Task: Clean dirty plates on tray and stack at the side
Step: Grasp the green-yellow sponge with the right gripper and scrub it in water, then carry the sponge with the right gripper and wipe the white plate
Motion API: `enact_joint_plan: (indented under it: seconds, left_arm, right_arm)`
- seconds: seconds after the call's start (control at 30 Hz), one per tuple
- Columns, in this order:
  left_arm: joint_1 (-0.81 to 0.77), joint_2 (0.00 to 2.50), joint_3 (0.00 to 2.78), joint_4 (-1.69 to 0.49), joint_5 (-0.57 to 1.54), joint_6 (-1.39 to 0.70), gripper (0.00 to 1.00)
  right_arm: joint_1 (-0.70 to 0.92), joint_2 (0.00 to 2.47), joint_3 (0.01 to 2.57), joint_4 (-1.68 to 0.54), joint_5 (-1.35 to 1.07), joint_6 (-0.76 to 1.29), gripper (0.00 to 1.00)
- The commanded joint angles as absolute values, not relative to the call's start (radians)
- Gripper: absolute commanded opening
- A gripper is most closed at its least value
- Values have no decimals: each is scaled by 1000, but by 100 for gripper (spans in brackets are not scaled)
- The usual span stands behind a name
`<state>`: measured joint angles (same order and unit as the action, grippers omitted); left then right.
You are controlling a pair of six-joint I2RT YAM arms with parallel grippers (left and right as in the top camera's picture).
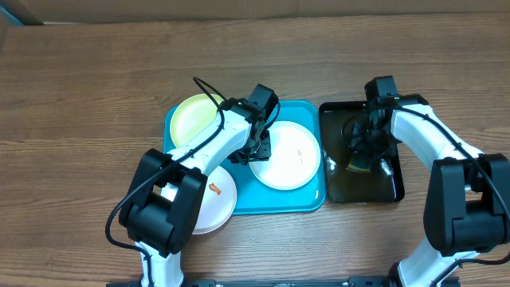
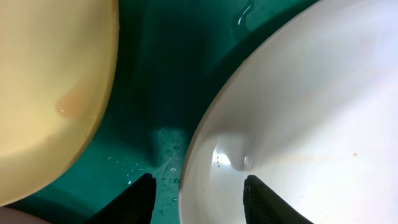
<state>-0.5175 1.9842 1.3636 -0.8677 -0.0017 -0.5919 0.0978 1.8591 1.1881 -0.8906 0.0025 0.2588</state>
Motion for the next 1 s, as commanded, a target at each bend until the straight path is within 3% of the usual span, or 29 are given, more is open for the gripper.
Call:
enact_joint_plan:
  seconds: [0.0, 0.23, 0.3, 0.37, 0.4, 0.47, 0.77, 0.97]
  left_arm:
    - [-524, 1988, 1356, -860, -15, -583, 48]
    - [-524, 1990, 1356, -859, -15, -583, 46]
    - [-524, 1990, 1354, -859, -15, -583, 46]
    - [-524, 1990, 1347, -857, -15, -583, 46]
    - [-524, 1990, 1343, -854, -15, -583, 45]
    - [-524, 1990, 1333, -845, -15, -583, 40]
    - [-524, 1990, 1331, -841, -15, -583, 4]
    - [-523, 1989, 1331, -841, -15, -590, 4]
  right_arm:
    - [96, 1858, 1190, -888, -8, 262, 6]
    - [96, 1858, 1213, -912, -40, 262, 4]
    - [96, 1858, 1214, -925, -39, 261, 18]
    - [96, 1858, 1211, -932, -40, 262, 23]
    - [96, 1858, 1211, -934, -40, 262, 22]
    - [96, 1858, 1211, -932, -40, 262, 4]
    - [95, 1857, 1273, -1001, -30, 236, 4]
    - [104, 1816, 1394, -1111, -22, 200, 4]
